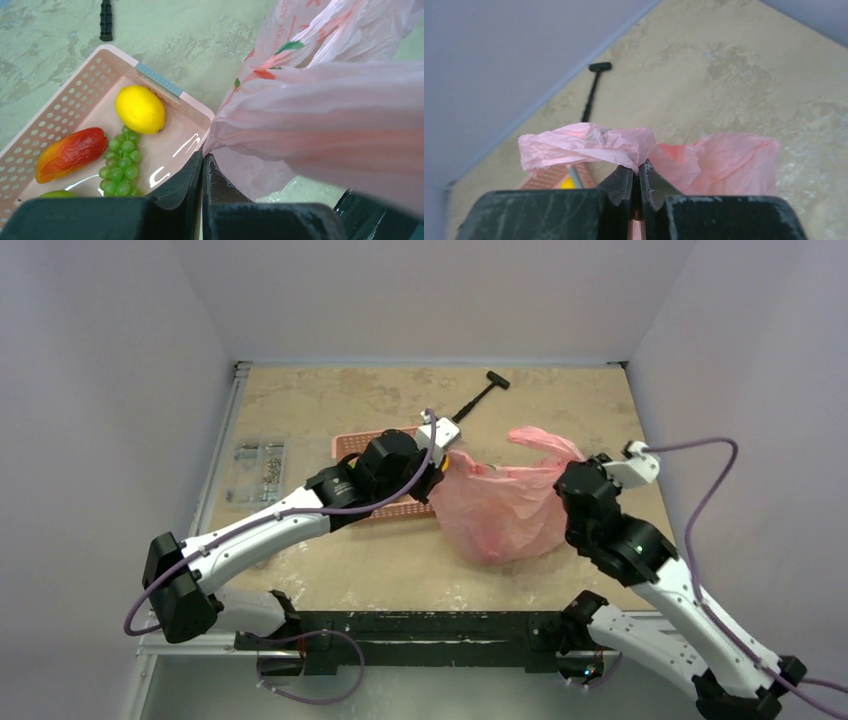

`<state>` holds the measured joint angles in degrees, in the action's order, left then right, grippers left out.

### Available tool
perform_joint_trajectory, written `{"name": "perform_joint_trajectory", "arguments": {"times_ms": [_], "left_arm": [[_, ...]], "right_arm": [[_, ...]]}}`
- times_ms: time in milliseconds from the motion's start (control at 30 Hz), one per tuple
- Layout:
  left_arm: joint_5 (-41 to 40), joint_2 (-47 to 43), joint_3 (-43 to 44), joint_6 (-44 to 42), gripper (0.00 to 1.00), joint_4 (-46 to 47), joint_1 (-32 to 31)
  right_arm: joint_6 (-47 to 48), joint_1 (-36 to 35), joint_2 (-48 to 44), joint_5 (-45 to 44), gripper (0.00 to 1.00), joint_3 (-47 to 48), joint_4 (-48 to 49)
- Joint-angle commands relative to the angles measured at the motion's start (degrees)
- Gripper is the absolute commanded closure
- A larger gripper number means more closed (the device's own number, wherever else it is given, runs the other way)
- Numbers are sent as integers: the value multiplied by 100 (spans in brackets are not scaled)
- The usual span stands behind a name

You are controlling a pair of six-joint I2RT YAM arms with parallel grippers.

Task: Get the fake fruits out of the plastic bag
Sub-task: Untie the plastic bag at the center of the board, then adjust the plastic bag at the center of the board.

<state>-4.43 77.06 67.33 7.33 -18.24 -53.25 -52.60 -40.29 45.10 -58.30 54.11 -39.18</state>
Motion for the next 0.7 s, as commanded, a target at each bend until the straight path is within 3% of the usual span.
{"name": "perform_joint_trajectory", "arguments": {"times_ms": [0,100,367,467,500,667], "left_arm": [[-181,-492,-260,202,100,633,148],[43,-775,-545,267,100,1040,230],[817,-1269,-923,364,100,1709,423],[863,-1270,-933,398,100,1734,480],[883,-1264,-932,412,100,1728,493],[950,-1253,-932,470,100,1732,557]], "right_arm": [[-932,48,-1079,310,100,-277,709],[-1120,48,-1399,561,100,-351,813],[301,48,-1300,1531,100,-441,1218],[1023,48,-1351,2265,84,-525,1489],[1171,48,-1298,2372,73,-442,1402],[1697,48,-767,2231,37,180,502]]}}
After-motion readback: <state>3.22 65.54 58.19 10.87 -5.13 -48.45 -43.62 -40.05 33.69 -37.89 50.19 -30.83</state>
